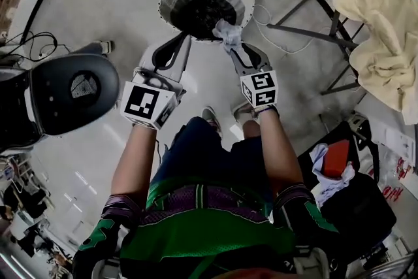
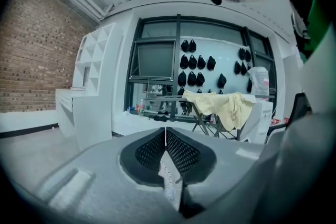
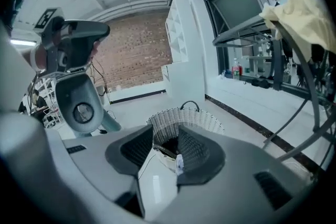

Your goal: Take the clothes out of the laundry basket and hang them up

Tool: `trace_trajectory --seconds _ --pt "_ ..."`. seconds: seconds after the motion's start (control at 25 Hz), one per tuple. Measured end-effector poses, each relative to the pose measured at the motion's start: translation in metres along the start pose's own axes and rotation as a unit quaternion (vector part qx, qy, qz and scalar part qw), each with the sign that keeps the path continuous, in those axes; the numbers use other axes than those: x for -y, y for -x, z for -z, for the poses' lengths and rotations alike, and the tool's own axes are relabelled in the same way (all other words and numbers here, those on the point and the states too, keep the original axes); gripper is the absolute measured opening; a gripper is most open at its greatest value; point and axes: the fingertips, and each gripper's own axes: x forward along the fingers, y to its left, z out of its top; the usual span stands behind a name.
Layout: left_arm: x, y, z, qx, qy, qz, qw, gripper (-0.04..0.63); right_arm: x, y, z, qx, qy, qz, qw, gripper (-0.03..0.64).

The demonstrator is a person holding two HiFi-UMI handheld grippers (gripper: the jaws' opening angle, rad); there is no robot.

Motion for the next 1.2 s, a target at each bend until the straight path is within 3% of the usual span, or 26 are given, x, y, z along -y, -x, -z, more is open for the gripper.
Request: trace_trajectory --seconds 0.32,0.6,0.96,1.2 --pt "-0.002 -0.017 0.074 -0.035 0.011 0.002 0.9993 0.021 0.011 -0.071 0.096 -0.03 -0.019 0.003 0.999 0.153" --pt "0.0 -0.04 0.117 -0.046 0.011 0.006 0.9989 0.021 0.028 -0.124 0.148 -0.049 -0.011 0.017 0.999 0.152" --pt "-0.011 -0.039 0.136 -0.061 0.018 -0.018 0.9978 0.021 0.034 -0.159 0.167 -0.058 -0.012 0.036 0.998 0.133" --pt "-0.016 -0.031 0.126 -0.07 0.022 -0.027 0.997 0.021 0.042 -0.156 0.164 -0.083 0.013 0.062 0.995 0.027"
